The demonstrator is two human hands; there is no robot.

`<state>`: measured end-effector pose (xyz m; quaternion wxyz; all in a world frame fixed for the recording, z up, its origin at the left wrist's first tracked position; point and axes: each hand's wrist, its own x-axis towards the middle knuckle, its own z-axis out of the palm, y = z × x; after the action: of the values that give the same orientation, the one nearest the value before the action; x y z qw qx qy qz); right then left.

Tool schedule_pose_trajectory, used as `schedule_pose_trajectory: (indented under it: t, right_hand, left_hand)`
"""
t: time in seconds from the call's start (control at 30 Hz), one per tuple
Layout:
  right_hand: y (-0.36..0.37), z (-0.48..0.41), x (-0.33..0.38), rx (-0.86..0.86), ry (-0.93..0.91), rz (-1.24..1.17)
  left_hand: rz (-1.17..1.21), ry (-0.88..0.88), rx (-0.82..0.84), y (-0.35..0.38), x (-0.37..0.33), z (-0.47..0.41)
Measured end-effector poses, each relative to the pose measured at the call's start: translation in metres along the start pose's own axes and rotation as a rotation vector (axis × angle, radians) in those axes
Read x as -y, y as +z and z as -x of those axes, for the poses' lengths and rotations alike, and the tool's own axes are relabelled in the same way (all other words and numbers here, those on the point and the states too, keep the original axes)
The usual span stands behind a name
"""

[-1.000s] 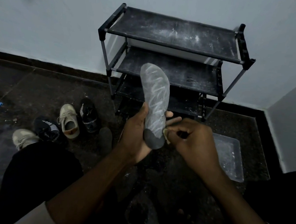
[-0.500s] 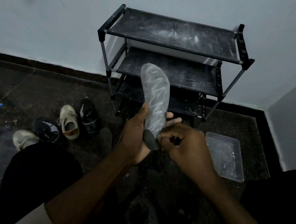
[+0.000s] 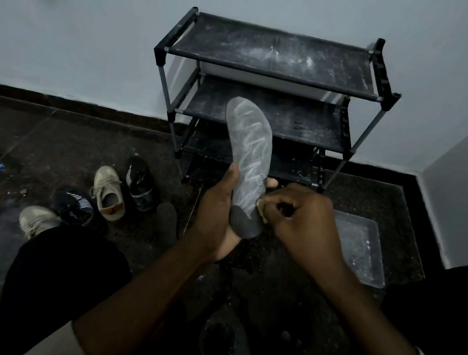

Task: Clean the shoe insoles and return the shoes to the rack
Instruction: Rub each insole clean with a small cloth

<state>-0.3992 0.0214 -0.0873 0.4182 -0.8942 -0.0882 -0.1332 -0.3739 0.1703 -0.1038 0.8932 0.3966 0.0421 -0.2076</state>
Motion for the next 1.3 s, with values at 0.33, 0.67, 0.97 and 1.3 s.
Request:
schedule_pose_trajectory:
  t: [0.33,0.67,0.97,1.3]
  right_hand:
    - [0.001,0.001,0.005,-0.012,-0.003,0.018]
    - [0.004,0.004,0.010,-0.008,0.032,0.008]
    - [0.003,0.004,0.011,-0.026,0.074,-0.083]
    - [0.007,0.005,0.016,-0.007,0.056,-0.230]
  left_hand:
    - [0.006,-0.032,0.039,-0.001,0.000,-0.002]
    - [0.035,-0.059,0.036,0.002,0.002,0.002]
    - [0.077,-0.090,0.053,0.005,0.001,0.004]
    - [0.071,-0.098,0.059,0.008,0.001,0.005]
